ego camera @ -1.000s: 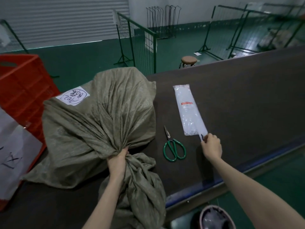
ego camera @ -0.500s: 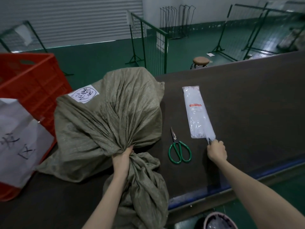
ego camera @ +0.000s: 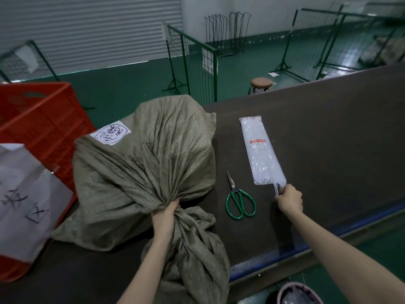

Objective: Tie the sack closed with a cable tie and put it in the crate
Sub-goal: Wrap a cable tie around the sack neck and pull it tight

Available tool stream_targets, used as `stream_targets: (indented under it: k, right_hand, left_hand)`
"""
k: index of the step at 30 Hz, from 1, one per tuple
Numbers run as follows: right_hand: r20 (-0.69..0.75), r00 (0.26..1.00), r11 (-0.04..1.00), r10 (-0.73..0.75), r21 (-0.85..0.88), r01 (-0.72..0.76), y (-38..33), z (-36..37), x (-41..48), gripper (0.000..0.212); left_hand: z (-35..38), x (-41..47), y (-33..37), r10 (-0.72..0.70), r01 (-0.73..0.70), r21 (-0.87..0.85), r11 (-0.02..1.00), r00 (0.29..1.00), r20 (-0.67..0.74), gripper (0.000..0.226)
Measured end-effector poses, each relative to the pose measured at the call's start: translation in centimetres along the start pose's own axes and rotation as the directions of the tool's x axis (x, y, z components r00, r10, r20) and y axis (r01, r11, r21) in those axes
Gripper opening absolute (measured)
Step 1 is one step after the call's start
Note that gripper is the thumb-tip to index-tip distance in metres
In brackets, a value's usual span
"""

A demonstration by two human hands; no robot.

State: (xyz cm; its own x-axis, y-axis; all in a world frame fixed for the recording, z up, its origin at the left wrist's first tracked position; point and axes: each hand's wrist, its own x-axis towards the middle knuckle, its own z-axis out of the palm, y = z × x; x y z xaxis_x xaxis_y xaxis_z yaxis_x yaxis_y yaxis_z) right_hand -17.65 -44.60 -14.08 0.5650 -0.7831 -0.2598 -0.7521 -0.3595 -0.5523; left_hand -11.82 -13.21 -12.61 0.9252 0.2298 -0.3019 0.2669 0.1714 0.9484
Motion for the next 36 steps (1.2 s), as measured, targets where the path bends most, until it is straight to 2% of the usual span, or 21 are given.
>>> stream_targets:
  k: [6,10,12,17,20,23,26,30,32,36]
  right_hand:
    - [0.051,0.995,0.992,-0.085,0.096,0.08,-0.3,0.4,-0.4,0.017]
    - [0.002,1.0,0.964,-0.014,0.266,0.013,-1.4,1.2,-1.7,0.021]
    - [0.009,0.999,0.955,-0.032,0.296,0.028,-2.3,1.6,-2.8,0.024]
    - [0.018,0.978,0.952,-0.206,0.234,0.196,-4.2,2.1,-4.8,0.019]
    - [-0.019,0.941,0.923,-0.337,0.189,0.335,-5.0,2.1,-5.6,0.024]
    - [-0.106,0.862,0.842,-0.495,0.185,0.507,-5.7,2.1,-6.5,0.021]
    - [-0.183,0.754,0.747,-0.631,0.118,0.654,-6.5,2.2,-7.2,0.018]
    - [-0.284,0.516,0.535,-0.808,0.014,0.845,-8.2,2.2,-8.7,0.017]
    - [-0.287,0.426,0.442,-0.858,0.011,0.897,-9.4,2.3,-9.7,0.022]
    - [-0.229,0.381,0.354,-0.896,0.151,0.923,-11.3,3.0,-11.9,0.024]
  left_hand:
    - [-0.2,-0.3,0.4,-0.024,0.024,-0.013,1.0,0.999,0.027,0.05]
    - [-0.5,-0.4,0.7,-0.066,0.067,-0.016,0.998,0.995,0.071,0.054]
    - [-0.7,-0.5,0.8,-0.116,0.117,-0.006,0.993,0.988,0.106,0.054]
    - [-1.1,-0.5,1.1,-0.183,0.181,0.026,0.983,0.973,0.138,0.068]
    - [-1.3,-0.5,1.1,-0.203,0.203,0.017,0.979,0.968,0.149,0.063]
    - [-1.5,-0.4,1.0,-0.206,0.207,0.007,0.978,0.965,0.162,0.064]
    - [-1.6,-0.3,0.9,-0.222,0.225,0.001,0.974,0.96,0.169,0.055]
    - [-1.7,-0.5,1.3,-0.283,0.286,0.011,0.958,0.941,0.185,0.045]
    - [-1.8,-0.7,1.8,-0.303,0.305,0.021,0.952,0.934,0.19,0.038]
    - [-2.1,-1.2,2.5,-0.323,0.331,0.005,0.944,0.917,0.236,0.028]
